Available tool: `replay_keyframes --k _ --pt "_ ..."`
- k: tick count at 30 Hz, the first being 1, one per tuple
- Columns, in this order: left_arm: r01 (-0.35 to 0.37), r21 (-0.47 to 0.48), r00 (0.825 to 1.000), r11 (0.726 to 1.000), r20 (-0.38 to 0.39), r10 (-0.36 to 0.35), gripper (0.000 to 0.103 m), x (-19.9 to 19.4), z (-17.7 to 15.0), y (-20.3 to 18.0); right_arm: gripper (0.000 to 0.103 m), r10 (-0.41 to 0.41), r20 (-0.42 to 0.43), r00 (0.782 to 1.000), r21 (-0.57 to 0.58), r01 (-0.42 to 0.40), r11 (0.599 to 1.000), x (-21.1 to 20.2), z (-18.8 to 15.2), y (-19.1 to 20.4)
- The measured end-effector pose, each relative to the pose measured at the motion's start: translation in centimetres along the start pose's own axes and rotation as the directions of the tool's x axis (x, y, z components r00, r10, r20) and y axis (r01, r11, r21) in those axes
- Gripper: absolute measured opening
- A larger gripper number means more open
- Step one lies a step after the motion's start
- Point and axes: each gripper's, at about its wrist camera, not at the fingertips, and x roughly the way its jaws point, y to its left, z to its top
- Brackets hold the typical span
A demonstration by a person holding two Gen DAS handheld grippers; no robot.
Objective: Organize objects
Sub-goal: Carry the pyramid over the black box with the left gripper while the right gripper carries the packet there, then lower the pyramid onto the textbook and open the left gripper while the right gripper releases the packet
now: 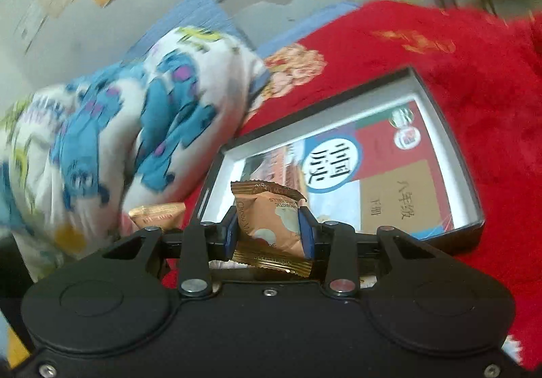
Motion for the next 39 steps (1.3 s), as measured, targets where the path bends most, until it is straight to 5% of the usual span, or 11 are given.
replay_keyframes --k 9,39 --pt "0.046 -0.02 0.994 0.999 -0.102 -0.047 0.023 4.0 -2.1 -0.6 0.035 -0.013 -0.011 1.0 0.051 0.013 0.999 1.2 0.0 -1.9" --pt "0.049 -0.078 0.983 0.996 -0.172 -0.062 0.024 1.4 -3.1 -0.4 0.035 0.022 -0.028 0.999 0.016 -0.021 1.0 1.5 -0.4 -1.0"
